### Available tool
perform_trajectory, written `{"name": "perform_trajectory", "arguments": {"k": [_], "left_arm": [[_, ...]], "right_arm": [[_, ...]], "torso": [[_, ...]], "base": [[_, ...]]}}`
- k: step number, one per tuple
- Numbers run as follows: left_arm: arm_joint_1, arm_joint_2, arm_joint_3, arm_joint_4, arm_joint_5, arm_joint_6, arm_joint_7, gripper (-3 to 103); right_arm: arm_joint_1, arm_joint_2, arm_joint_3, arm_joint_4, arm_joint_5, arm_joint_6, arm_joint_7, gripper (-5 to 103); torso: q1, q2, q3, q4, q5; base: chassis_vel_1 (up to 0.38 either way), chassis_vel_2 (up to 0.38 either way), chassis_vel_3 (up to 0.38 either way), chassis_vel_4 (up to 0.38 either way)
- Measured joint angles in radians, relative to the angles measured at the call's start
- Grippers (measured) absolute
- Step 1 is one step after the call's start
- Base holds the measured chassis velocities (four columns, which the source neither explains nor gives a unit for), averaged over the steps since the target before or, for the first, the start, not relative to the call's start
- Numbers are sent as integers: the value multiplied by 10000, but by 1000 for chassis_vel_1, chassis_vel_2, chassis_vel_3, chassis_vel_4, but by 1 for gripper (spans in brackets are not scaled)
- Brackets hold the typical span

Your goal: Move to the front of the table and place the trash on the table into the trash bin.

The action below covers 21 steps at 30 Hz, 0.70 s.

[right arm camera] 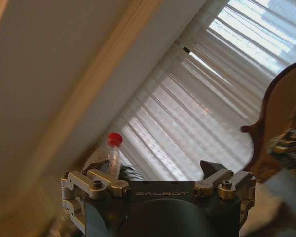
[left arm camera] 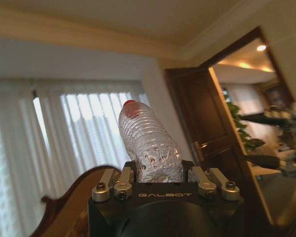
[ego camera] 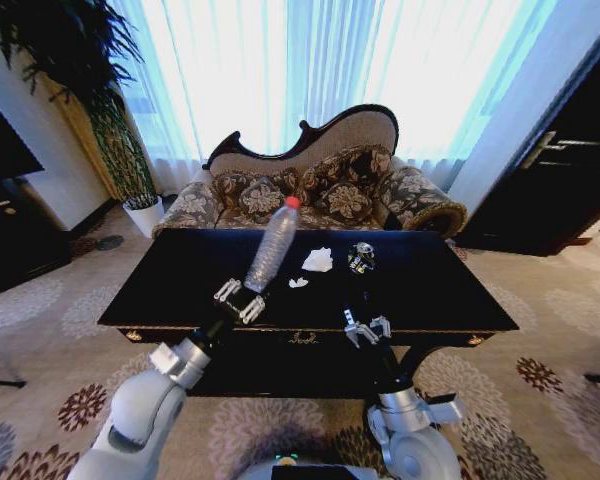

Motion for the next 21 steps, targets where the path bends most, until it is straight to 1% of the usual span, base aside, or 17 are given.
{"name": "perform_trajectory", "arguments": {"k": [1, 2, 3, 5, 6, 7, 9, 10, 11, 12, 15, 19, 21], "left_arm": [[0, 0, 0, 0, 0, 0, 0, 42], [-1, 37, -33, -19, 36, -84, 136, 42], [51, 287, -380, -63, 459, -643, 929, 42], [161, 416, -669, -27, 781, -1031, 1336, 42], [161, 416, -669, -27, 781, -1031, 1336, 42], [220, 472, -804, -15, 879, -1271, 1482, 42], [270, 517, -927, -14, 933, -1494, 1567, 42], [270, 517, -927, -14, 933, -1494, 1567, 42], [281, 533, -1018, -52, 991, -1656, 1582, 42], [278, 539, -1045, -94, 1018, -1694, 1566, 42], [247, 648, -1119, -278, 1024, -1655, 1431, 42], [203, 838, -1156, -281, 1030, -1609, 1393, 42], [159, 981, -1132, -221, 1204, -1626, 1379, 42]], "right_arm": [[0, 0, 0, 0, 0, 0, 0, 100], [31, -31, -2, 46, 288, -38, -121, 100], [209, -170, 12, 157, 1230, -131, -698, 100], [305, -202, -4, 157, 1440, -141, -1073, 100], [305, -202, -4, 157, 1440, -141, -1073, 100], [336, -200, -66, 157, 1479, -141, -1211, 100], [353, -163, -186, 160, 1501, -143, -1378, 100], [353, -163, -186, 160, 1501, -143, -1378, 100], [368, -79, -335, 163, 1434, -146, -1577, 100], [379, -44, -404, 150, 1331, -147, -1660, 100], [389, -2, -565, 44, 1080, -154, -1776, 100], [429, -53, -603, -34, 986, -161, -1815, 100], [460, -88, -608, -41, 963, -179, -1842, 100]], "torso": [[0, 0, 0, 0, 0], [1, 0, 0, 0, 0], [2, -1, 1, 0, 1], [1, 0, 1, 0, 2], [1, 0, 1, 0, 2], [1, 0, 1, 1, 1], [2, 0, 1, 1, 1], [2, 0, 1, 1, 1], [1, 0, 1, 0, 1], [2, 0, 1, 1, 0], [2, -1, 1, 0, 2], [1, -1, 1, 0, 2], [2, -2, 1, 1, 0]], "base": [[0, 0, 0, 0], [0, 0, 0, 0], [0, 0, 0, 0], [0, 0, 0, 0], [0, 0, 0, 0], [0, 0, 0, 0], [0, 0, 0, 0], [0, 0, 0, 0], [0, 0, 0, 0], [0, 0, 0, 0], [0, 0, 0, 0], [0, 0, 0, 0], [0, 0, 0, 0]]}}
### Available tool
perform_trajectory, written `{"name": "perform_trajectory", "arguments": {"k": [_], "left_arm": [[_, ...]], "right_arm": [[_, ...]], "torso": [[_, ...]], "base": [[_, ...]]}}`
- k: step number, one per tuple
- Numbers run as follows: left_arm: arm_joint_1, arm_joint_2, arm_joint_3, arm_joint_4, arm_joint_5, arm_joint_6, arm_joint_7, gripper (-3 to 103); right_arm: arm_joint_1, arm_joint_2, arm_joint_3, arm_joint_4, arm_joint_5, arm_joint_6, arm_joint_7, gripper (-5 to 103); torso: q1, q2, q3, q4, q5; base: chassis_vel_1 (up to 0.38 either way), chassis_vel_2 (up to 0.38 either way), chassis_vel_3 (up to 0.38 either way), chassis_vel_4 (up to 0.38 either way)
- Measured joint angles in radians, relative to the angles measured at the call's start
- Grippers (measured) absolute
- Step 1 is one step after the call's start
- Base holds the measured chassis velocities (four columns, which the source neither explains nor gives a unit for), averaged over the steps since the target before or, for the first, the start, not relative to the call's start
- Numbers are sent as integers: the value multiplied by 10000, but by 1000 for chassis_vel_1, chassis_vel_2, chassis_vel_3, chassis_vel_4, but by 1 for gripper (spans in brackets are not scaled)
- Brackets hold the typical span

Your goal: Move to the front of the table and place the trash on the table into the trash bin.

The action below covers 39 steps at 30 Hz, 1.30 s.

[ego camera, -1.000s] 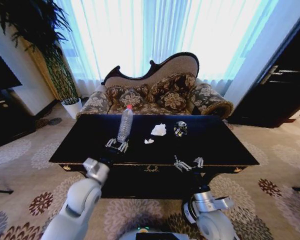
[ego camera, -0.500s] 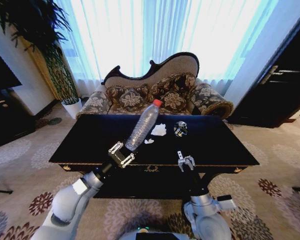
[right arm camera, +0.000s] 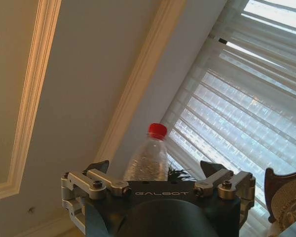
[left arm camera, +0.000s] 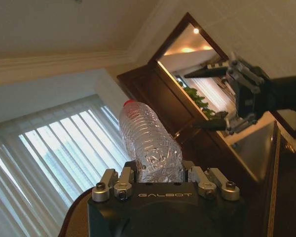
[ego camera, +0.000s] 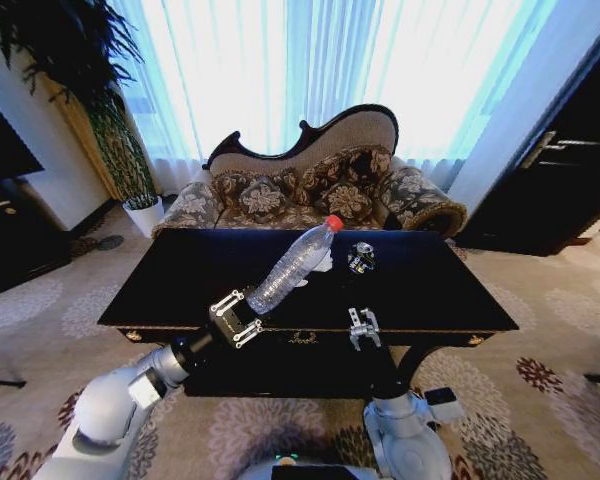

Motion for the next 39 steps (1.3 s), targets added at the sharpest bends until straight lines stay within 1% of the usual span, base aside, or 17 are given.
{"name": "perform_trajectory", "arguments": {"k": [7, 11, 12, 13, 14, 15, 17, 18, 19, 20, 21, 25, 32, 37, 39], "left_arm": [[-84, 141, 36, -5, 150, -35, 10, 42], [-33, 196, 401, -4, -461, 152, 67, 42], [-25, 211, 531, -4, -699, 245, 154, 42], [-50, 255, 830, 12, -1198, 429, 425, 42], [-99, 271, 1028, 56, -1461, 530, 615, 42], [-99, 271, 1028, 56, -1461, 530, 615, 42], [-226, 239, 1415, 225, -1958, 660, 1119, 42], [-226, 239, 1415, 225, -1958, 660, 1119, 42], [-283, 180, 1591, 359, -2124, 671, 1375, 42], [-304, 148, 1675, 435, -2169, 671, 1470, 42], [-341, 53, 1876, 620, -2201, 665, 1701, 42], [-430, -74, 2123, 782, -2082, 640, 1930, 42], [-618, -40, 2366, 945, -1980, 767, 2011, 42], [-674, 61, 2368, 1010, -1958, 783, 2042, 42], [-654, 74, 2303, 1002, -1957, 791, 2069, 42]], "right_arm": [[-9, 113, -283, 25, -146, -9, -107, 100], [10, 213, -420, -20, -224, -8, -128, 100], [20, 227, -444, -31, -223, -9, -128, 100], [46, 215, -459, -58, -173, -9, -136, 100], [84, 186, -470, -97, -99, -9, -156, 100], [84, 186, -470, -97, -99, -9, -156, 100], [197, 134, -479, -184, 46, -12, -205, 100], [197, 134, -479, -184, 46, -12, -205, 100], [244, 107, -477, -224, 118, -14, -256, 100], [262, 94, -473, -239, 148, -16, -279, 100], [289, 84, -452, -250, 219, -17, -350, 100], [301, 122, -425, -270, 298, -17, -524, 100], [374, 130, -474, -395, 308, 3, -651, 100], [472, 185, -654, -391, 197, -1, -702, 100], [461, 210, -679, -374, 105, -1, -845, 100]], "torso": [[0, 0, 0, 0, 1], [0, 0, 0, 0, 0], [0, 0, 0, 0, 1], [-1, 0, 0, 0, 2], [0, 0, 0, -1, 2], [0, 0, 0, -1, 2], [-1, 0, 0, -1, 3], [-1, 0, 0, -1, 3], [0, 0, 0, 0, 3], [0, 0, 0, -1, 2], [0, 0, 0, -1, 2], [0, 0, 0, -1, 1], [0, 0, 0, -1, 2], [0, 0, 0, 0, 2], [0, 0, 0, 0, 1]], "base": [[0, 0, 0, 0], [0, 0, 0, 0], [0, 0, 0, 0], [0, 0, 0, 0], [0, 0, 0, 0], [0, 0, 0, 0], [0, 0, 0, 0], [0, 0, 0, 0], [0, 0, 0, 0], [0, 0, 0, 0], [0, 0, 0, 0], [0, 0, 0, 0], [0, 0, 0, 0], [0, 0, 0, 0], [0, 0, 0, 0]]}}
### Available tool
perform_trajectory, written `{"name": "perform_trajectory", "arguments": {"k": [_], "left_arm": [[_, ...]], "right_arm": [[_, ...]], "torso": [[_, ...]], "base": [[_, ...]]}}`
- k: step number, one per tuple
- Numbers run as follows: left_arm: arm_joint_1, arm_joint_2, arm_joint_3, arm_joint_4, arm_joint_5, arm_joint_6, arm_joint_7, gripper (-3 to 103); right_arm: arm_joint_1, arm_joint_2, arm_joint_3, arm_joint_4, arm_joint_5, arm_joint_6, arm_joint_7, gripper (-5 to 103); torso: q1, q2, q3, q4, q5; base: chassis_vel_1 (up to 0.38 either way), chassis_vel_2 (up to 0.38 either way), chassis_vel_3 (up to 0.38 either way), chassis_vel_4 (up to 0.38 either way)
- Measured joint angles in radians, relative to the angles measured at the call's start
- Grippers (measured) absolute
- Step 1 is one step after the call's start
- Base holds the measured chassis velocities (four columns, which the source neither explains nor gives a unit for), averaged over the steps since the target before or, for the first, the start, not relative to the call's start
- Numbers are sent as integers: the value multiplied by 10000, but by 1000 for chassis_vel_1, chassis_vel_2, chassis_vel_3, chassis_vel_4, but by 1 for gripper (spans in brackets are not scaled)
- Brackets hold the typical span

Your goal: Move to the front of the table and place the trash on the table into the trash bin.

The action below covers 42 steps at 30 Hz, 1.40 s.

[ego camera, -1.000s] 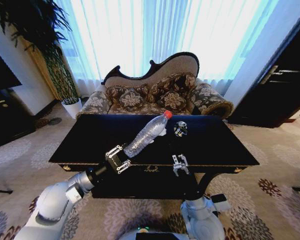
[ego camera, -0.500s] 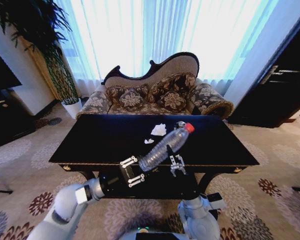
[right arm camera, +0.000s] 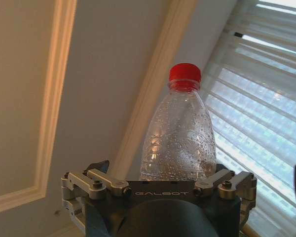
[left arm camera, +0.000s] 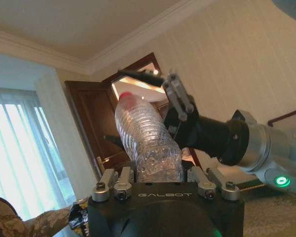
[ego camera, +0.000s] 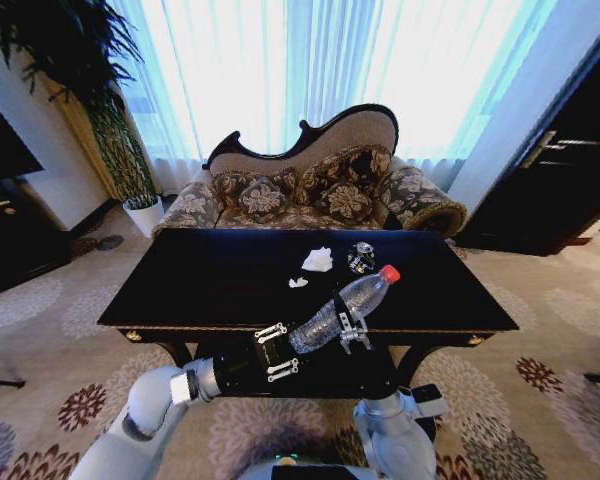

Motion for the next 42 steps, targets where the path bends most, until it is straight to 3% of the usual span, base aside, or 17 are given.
{"name": "perform_trajectory", "arguments": {"k": [1, 3, 7, 9, 12, 15, 16, 18, 24, 26, 29, 30, 32, 34, 35, 38, 42], "left_arm": [[42, 4, -64, -47, 8, 7, 21, 42], [85, 10, -118, -114, 14, 11, 27, 42], [321, 43, -397, -453, 44, 49, 108, 42], [382, 44, -478, -533, 46, 51, 144, 42], [569, 34, -734, -752, 59, 49, 186, 42], [673, 4, -875, -846, 65, 36, 205, 42], [780, -52, -1022, -921, 69, -4, 208, 42], [846, -100, -1125, -956, 75, -35, 209, 42], [1402, -661, -1954, -1235, 175, -145, 175, 42], [1637, -1035, -2446, -1313, 76, -276, 161, 54], [1770, -1293, -2787, -1315, -114, -387, 169, 59], [1898, -1539, -3082, -1293, -314, -518, 215, 70], [2007, -1723, -3273, -1259, -463, -621, 259, 70], [2197, -2190, -3671, -1137, -814, -821, 283, 81], [2197, -2190, -3671, -1137, -814, -821, 283, 81], [2169, -2805, -4207, -975, -1489, -866, 147, 96], [2087, -3120, -4591, -930, -2115, -715, -46, 100]], "right_arm": [[-31, -2, 8, 0, -109, 10, -50, 103], [-47, -17, 26, -20, -197, 40, -75, 99], [-133, -68, 173, -189, -526, 135, -301, 79], [-159, -68, 199, -221, -610, 152, -372, 79], [-246, -89, 292, -290, -792, 211, -614, 62], [-279, -104, 341, -307, -841, 240, -720, 57], [-294, -113, 394, -322, -863, 254, -789, 47], [-299, -120, 429, -331, -875, 259, -845, 47], [-332, -211, 798, -352, -743, 299, -1013, 33], [-294, -244, 1059, -346, -485, 319, -1012, 27], [-248, -273, 1245, -341, -281, 318, -1117, 23], [-215, -326, 1404, -343, -51, 318, -1234, 23], [-194, -376, 1512, -358, 132, 318, -1335, 23], [-143, -507, 1776, -452, 592, 311, -1691, 23], [-143, -507, 1776, -452, 592, 311, -1691, 23], [-86, -657, 2055, -717, 911, 274, -2428, 23], [-58, -741, 2262, -1074, 906, 229, -3262, 23]], "torso": [[0, -1, 0, 0, -1], [0, 0, 0, 0, -1], [0, -1, 0, 0, 0], [0, 0, 0, 0, 0], [0, 0, 0, 0, 0], [0, 0, 0, -1, 0], [0, 0, 0, -1, 0], [0, 0, 0, -1, 2], [-1, 0, 0, 0, 0], [0, 0, -1, 0, -1], [0, 0, 0, -1, 2], [-1, 0, 0, -1, 2], [0, 0, 0, 0, 0], [0, 0, 0, 1, 1], [0, 0, 0, 1, 1], [0, 0, 0, 0, 1], [0, 0, 0, 0, 1]], "base": [[0, 0, 0, 0], [0, 0, 0, 0], [0, 0, 0, 0], [0, 0, 0, 0], [0, 0, 0, 0], [0, 0, 0, 0], [0, 0, 0, 0], [0, 0, 0, 0], [0, 0, 0, 0], [0, 0, 0, 0], [0, 0, 0, 0], [0, 0, 0, 0], [0, 0, 0, 0], [0, 0, 0, 0], [0, 0, 0, 0], [0, 0, 0, 0], [0, 0, 0, 0]]}}
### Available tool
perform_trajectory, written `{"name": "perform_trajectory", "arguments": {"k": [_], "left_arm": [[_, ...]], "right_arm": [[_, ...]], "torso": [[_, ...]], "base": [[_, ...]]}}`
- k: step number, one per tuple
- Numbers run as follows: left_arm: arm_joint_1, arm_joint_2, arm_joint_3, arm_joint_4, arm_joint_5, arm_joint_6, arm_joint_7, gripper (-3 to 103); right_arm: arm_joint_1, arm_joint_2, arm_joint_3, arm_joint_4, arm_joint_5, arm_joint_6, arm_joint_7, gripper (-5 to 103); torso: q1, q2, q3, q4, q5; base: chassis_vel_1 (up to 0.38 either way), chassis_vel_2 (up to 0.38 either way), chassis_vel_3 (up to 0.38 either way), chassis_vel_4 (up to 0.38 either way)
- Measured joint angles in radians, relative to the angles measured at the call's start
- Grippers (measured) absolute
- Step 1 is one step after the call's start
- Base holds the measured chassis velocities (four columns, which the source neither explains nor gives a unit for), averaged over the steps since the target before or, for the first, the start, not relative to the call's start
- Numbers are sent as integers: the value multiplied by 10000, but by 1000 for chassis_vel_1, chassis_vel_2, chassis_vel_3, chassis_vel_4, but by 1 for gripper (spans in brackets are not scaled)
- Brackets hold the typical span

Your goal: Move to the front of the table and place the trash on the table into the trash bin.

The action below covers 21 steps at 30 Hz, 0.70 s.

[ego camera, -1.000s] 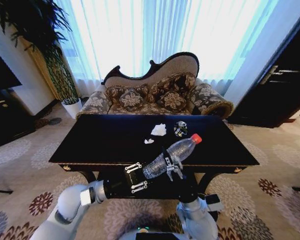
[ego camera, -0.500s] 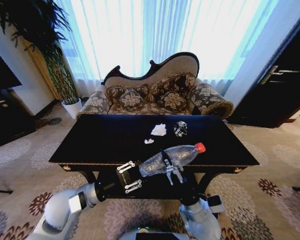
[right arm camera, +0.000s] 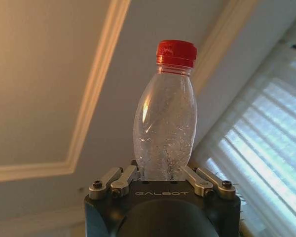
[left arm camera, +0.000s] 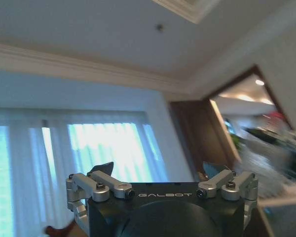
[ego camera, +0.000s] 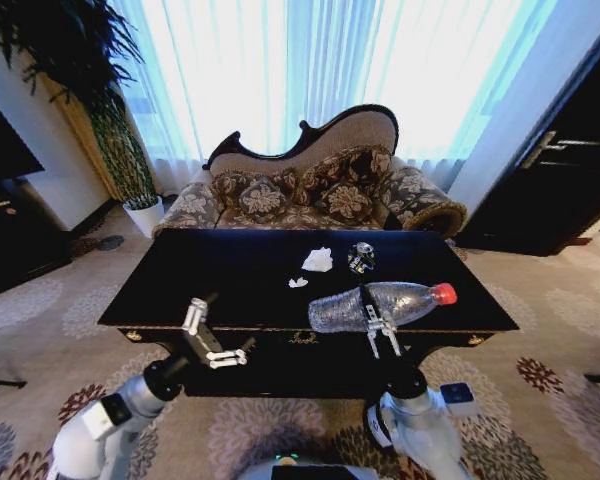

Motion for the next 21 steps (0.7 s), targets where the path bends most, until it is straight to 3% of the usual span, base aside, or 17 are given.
{"name": "perform_trajectory", "arguments": {"k": [3, 7, 11, 14, 21], "left_arm": [[-26, -69, -141, 24, -281, 50, -156, 100], [-115, -120, -400, -126, -1357, 375, -883, 100], [-286, -38, -523, -253, -1849, 632, -1464, 100], [-335, 14, -570, -287, -1952, 697, -1592, 100], [-424, 255, -946, -440, -2454, 835, -2184, 100]], "right_arm": [[24, -42, 152, -268, -87, -15, -452, 23], [90, -333, 718, -1386, -191, -53, -1971, 23], [76, -559, 1074, -2258, -438, 8, -2742, 23], [92, -633, 1160, -2586, -569, 75, -2916, 23], [729, -1057, 1396, -5659, -1706, 932, -3654, 23]], "torso": [[0, 0, 0, -1, 0], [0, 0, 0, 0, 1], [0, 0, 0, -1, 1], [0, 0, 1, -1, 0], [0, -1, 1, 0, 1]], "base": [[0, 0, 0, 0], [0, 0, 0, 0], [0, 0, 0, 0], [0, 0, 0, 0], [0, 0, 0, 0]]}}
